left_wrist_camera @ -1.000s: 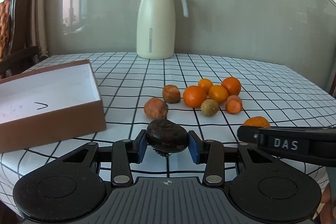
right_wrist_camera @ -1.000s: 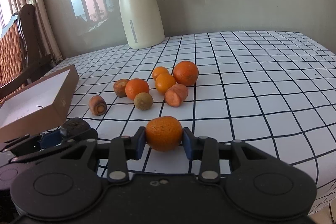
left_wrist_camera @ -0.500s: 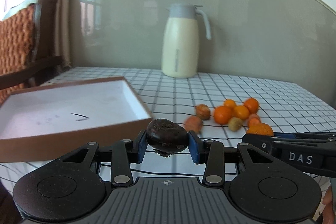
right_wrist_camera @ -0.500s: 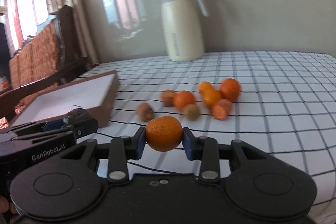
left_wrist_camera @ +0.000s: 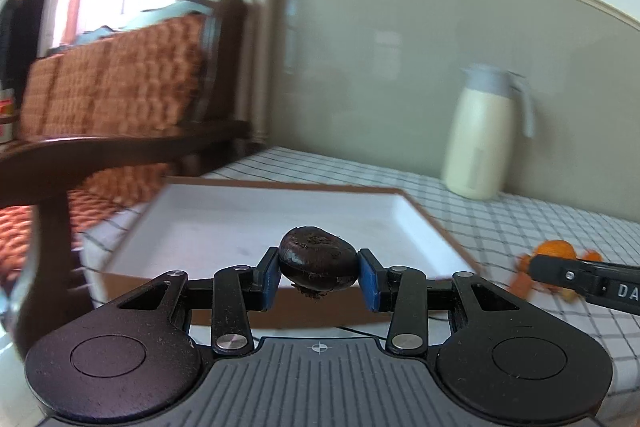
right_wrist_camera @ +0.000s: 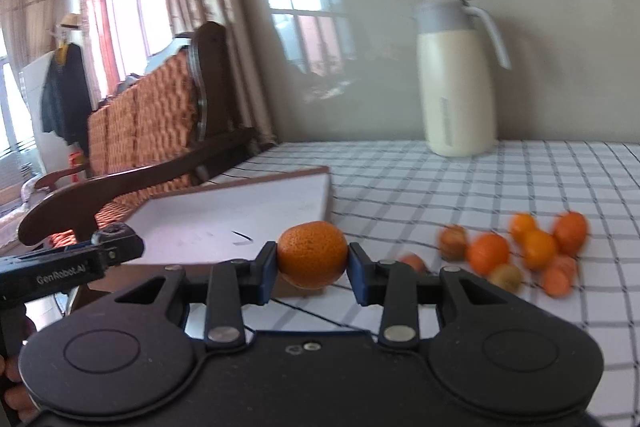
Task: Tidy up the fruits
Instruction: 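Carry both fruits over the white box and open both tools to drop them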
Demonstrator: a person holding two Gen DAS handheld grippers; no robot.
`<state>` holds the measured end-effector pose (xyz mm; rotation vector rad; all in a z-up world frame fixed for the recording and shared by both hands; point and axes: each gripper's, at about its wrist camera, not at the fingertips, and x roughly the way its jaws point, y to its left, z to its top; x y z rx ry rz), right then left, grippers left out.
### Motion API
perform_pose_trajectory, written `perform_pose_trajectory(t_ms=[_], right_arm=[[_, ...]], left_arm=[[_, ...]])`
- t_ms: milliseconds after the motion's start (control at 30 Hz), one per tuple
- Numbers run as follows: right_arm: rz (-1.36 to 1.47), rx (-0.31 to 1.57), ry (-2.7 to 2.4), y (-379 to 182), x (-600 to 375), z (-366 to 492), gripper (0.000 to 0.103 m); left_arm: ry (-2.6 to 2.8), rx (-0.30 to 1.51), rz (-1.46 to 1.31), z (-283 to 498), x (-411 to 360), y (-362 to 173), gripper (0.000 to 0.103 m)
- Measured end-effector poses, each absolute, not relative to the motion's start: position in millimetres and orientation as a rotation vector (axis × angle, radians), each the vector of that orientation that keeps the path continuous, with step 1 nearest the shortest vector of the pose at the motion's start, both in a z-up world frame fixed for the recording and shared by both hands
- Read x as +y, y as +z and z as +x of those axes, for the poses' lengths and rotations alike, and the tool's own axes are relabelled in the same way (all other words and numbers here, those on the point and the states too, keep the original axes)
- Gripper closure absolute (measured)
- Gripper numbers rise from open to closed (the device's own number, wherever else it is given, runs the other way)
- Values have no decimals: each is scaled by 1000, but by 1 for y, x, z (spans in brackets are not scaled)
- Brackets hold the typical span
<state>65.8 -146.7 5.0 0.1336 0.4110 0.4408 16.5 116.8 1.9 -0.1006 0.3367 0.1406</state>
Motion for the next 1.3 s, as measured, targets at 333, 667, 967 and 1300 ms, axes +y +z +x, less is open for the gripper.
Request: perform_pose_trajectory(t_ms=[333, 667, 967, 1300], right_arm=[[114, 382, 513, 13, -108, 101, 75], [63, 407, 488, 7, -88, 143, 75], [53, 381, 425, -4, -90, 153, 22], [177, 165, 352, 15, -135, 118, 6]], left_arm=[[329, 331, -134, 31, 178, 5, 62], [416, 382, -145, 57, 202, -5, 61], [464, 466, -172, 88, 204, -14, 43], [495, 215, -127, 52, 170, 14, 0]])
